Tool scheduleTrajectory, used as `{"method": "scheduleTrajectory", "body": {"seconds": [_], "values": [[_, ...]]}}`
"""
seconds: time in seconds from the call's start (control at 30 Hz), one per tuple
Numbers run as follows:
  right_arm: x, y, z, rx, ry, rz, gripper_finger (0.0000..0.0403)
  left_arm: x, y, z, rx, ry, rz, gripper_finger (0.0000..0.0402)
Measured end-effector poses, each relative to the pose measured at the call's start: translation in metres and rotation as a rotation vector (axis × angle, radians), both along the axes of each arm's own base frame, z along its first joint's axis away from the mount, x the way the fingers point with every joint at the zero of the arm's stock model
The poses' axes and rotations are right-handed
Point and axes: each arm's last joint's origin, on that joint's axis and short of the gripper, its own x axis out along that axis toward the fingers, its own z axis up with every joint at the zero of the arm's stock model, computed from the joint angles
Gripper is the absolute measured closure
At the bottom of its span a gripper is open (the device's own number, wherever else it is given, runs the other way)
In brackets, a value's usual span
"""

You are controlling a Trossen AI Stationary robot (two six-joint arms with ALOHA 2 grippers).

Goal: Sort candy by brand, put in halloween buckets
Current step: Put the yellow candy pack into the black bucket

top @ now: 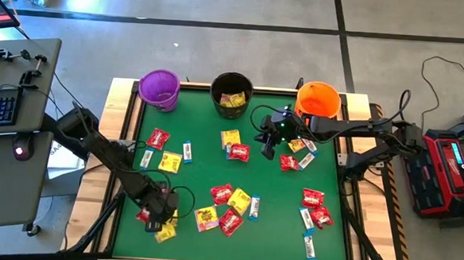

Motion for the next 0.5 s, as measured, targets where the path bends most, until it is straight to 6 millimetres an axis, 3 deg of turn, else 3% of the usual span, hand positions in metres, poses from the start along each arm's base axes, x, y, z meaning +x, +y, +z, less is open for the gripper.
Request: {"method": "scheduleTrajectory", "body": {"seconds": [0.33, 0.5], "values": [[0.0, 0.0, 0.0, -0.015, 0.001, 0.011, 0.0403, 0.001, 0.009, 0.01, -0.041, 0.011, -0.005, 0.0387], [0.001, -0.001, 0.001, -0.024, -0.008, 0.003, 0.0403, 0.005, 0.021, 0.029, -0.059, -0.017, 0.03, 0.0398]]}}
